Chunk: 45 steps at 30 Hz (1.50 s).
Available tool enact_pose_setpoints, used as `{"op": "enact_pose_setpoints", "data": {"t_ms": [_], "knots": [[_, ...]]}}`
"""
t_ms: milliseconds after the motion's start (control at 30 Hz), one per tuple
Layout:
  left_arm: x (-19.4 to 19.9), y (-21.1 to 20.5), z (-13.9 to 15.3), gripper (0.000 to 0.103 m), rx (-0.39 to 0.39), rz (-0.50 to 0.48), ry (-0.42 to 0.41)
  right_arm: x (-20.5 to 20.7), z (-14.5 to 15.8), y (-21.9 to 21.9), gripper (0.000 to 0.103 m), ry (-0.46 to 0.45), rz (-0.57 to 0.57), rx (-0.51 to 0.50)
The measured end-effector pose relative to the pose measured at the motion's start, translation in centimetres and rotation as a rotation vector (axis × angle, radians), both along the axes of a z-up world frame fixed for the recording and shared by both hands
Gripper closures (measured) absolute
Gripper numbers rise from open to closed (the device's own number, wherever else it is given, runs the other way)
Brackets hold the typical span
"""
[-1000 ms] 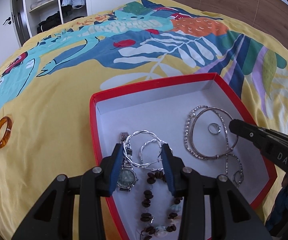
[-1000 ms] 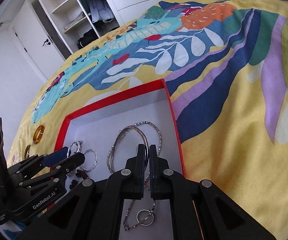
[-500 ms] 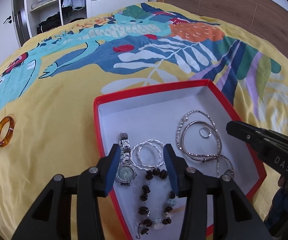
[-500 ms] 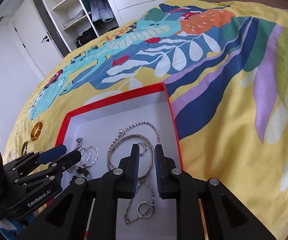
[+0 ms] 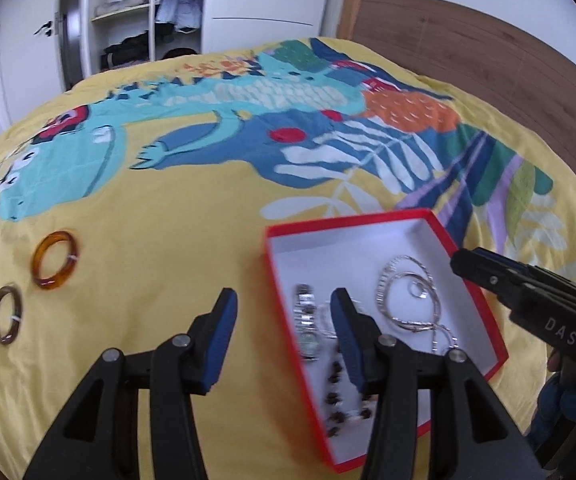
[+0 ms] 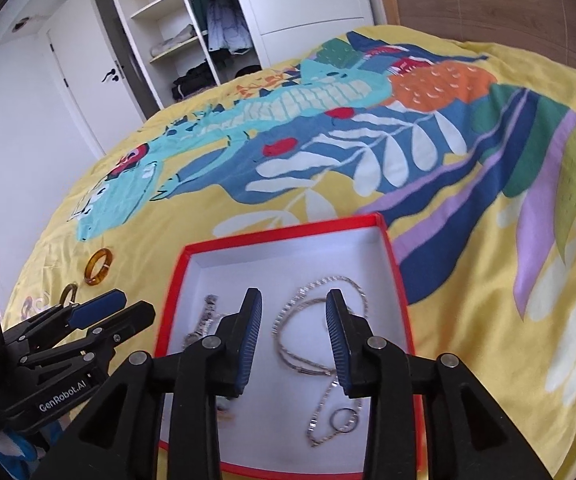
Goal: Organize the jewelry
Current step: 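Move both open grippers to the dark and amber bangles, then grasp the dark bangle with the left gripper while the right grasps the amber bangle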
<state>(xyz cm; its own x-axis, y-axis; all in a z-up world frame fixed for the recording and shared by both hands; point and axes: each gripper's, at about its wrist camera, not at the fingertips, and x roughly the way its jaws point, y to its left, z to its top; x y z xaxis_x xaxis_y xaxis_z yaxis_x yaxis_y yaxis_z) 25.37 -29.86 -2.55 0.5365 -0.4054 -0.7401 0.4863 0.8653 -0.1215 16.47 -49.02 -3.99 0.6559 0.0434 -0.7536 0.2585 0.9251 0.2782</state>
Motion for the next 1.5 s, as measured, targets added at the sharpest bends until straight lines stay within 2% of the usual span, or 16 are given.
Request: {"op": "enact_pose_setpoints", "data": {"t_ms": [267,500,667,900,1100,1300,1500], "knots": [[2.5,8.9,0.6,0.054,0.006,0.143,-0.019,3.2,2.2,5.9,0.065,-0.03,0.092,-0.017],[4.8,18.0,-0.2,0.054,0.02,0.286,-0.018,6.6,2.6,12.1,0.059,-0.038,0.187,-0.022],[7.0,24.6,-1.6,0.053,0.05,0.39,-0.015,9.8,1.7,17.2,0.059,-0.03,0.271,-0.016],[9.5,30.8,-4.4,0.053,0.049,0.489,0.024,15.1,-1.3,23.4,0.058,-0.013,0.357,0.013],[11.0,32.1,-7.0,0.053,0.007,0.485,0.068,20.0,-4.6,26.8,0.058,0.018,0.397,0.01],[11.9,31.7,-9.2,0.053,0.031,0.463,0.089,23.0,-7.1,28.3,0.058,0.056,0.421,-0.037],[12.5,31.2,-10.1,0.055,0.065,0.457,0.095,24.0,-9.1,28.8,0.058,0.071,0.434,-0.063]]}}
